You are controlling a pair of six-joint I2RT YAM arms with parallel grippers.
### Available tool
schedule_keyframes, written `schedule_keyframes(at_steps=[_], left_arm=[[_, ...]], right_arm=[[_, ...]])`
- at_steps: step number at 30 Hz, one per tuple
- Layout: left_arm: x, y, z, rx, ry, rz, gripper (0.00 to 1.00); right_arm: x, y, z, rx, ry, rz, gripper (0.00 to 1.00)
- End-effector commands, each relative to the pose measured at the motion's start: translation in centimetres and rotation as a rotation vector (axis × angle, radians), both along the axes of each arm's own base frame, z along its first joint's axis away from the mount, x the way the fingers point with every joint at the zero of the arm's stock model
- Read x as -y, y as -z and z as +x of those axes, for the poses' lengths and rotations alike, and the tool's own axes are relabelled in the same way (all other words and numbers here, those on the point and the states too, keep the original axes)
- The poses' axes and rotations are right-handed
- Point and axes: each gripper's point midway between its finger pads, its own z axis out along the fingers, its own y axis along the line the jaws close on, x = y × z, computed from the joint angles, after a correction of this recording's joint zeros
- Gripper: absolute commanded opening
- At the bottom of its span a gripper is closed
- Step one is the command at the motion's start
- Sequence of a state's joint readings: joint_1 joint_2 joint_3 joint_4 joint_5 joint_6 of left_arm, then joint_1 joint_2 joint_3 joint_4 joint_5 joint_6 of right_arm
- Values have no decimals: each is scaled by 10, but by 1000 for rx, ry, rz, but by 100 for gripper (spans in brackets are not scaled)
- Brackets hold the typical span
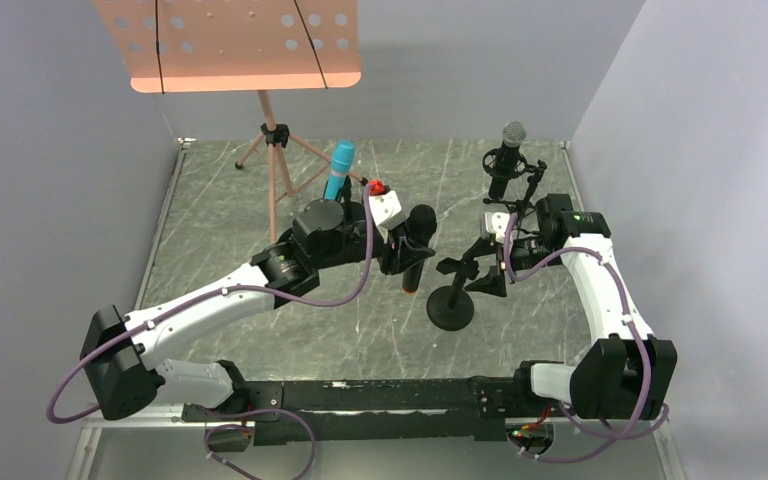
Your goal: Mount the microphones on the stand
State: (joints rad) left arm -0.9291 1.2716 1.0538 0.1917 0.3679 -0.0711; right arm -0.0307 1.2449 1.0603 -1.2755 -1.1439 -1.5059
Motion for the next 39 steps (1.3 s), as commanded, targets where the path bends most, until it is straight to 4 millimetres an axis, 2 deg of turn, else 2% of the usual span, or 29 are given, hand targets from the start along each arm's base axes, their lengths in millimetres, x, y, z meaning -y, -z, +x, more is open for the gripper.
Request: schedule_keyframes(at_steps=[1,5,10,16,21,29,34,39], left_arm=[[-3,-33,-6,73,14,-79,0],[-2,-35,-6,75,17,-80,0],[3,-37,-5,79,31,-82,0],[17,-40,-1,83,61,-78,0],[29,-40,-5,77,106,-85,0],[53,-30,-5,49,160,-86,0],[65,-17,-4,22,182,-94,0],[68,-1,-1,2,170,-109,0]], right_arm=[[-3,-7,1,51,-13,12,72],[-3,-9,0,53,-14,19,68],[-4,-11,-1,44,-14,29,37],[-4,-10,-2,40,-9,24,24],[-4,-9,-2,32,-11,23,21],[-4,-8,-3,27,-13,21,20],[-3,-8,-3,23,-14,18,19],[-3,-8,-4,22,-16,16,19]])
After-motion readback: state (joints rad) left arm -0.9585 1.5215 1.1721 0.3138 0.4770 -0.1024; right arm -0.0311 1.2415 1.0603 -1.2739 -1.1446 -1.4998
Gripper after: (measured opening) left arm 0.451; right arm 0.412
